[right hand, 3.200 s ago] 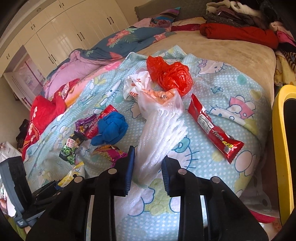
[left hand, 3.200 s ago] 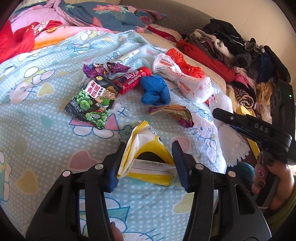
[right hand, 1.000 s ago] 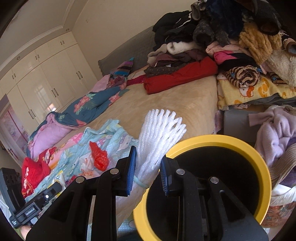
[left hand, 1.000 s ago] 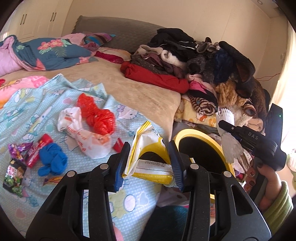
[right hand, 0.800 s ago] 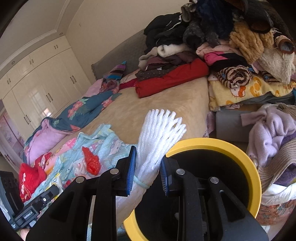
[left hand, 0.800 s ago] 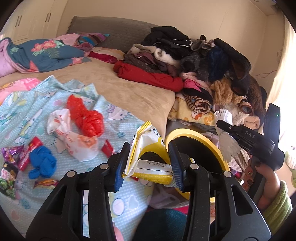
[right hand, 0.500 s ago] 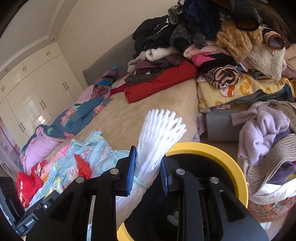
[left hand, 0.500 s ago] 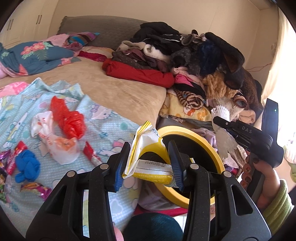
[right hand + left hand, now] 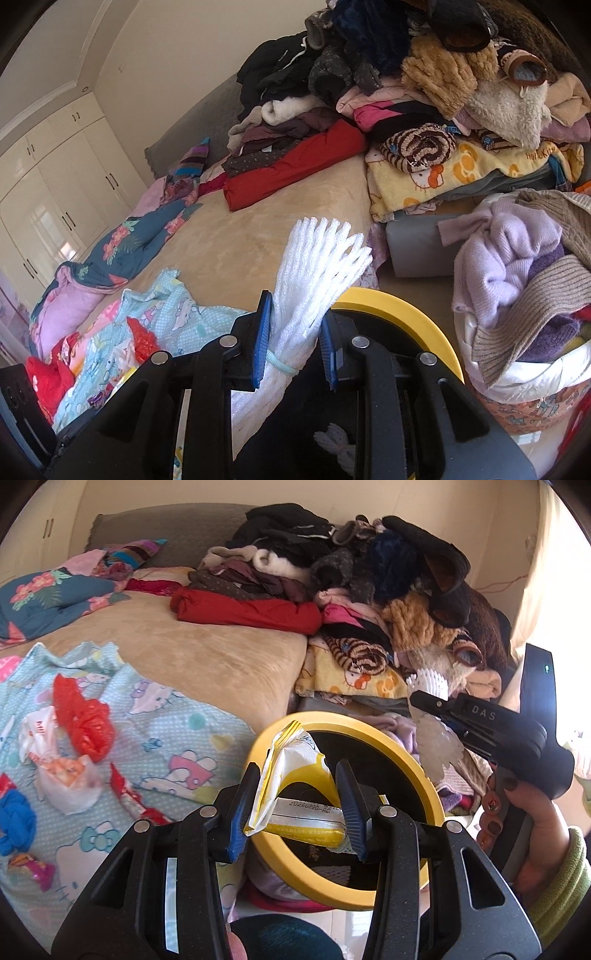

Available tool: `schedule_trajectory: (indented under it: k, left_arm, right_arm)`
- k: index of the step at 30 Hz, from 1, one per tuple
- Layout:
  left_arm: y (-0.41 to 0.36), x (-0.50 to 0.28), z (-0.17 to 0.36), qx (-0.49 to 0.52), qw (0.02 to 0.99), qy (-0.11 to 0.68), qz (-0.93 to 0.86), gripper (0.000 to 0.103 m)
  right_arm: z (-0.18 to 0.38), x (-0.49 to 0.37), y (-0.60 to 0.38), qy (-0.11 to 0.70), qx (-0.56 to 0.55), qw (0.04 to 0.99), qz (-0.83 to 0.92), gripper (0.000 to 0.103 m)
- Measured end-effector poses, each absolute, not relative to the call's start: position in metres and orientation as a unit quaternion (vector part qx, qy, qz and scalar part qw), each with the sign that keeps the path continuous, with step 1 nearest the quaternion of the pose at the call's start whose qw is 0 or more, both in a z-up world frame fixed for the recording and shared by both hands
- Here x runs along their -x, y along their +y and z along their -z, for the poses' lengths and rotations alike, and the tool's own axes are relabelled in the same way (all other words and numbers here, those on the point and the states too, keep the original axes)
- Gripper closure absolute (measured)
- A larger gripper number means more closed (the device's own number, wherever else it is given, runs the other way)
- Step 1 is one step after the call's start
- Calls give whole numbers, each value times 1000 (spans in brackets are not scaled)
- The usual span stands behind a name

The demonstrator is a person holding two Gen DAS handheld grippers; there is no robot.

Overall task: Collect trash
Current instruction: 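Carry the chip bag and foam net in both tools over the bin, then open both tools to drop the chip bag and net into the bin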

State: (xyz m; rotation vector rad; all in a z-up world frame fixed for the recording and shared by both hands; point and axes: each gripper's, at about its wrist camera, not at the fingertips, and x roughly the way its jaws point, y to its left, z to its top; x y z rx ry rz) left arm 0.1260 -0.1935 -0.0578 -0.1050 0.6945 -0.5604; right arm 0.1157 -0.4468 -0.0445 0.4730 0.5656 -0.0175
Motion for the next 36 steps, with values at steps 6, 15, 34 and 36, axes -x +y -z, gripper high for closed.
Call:
schedule_trajectory:
  k: [6,15,34,36]
  left_arm:
    - [-214,-134,73,33,890,354,284,68]
    - [-232,-146,91,20,880,374,292,68]
    - [-208,-140,83,40,898,347,268,11]
    - [-198,-138,81,41,903,344,252,11]
  right_arm:
    - [53,-122,-453,292,-234,927,8,80]
    - [66,-135,-457,318,-230,920,14,78]
    - [70,-141,-451,316,-237,918,23,32]
    - [67,-140,-446,311,-227,922,21,30]
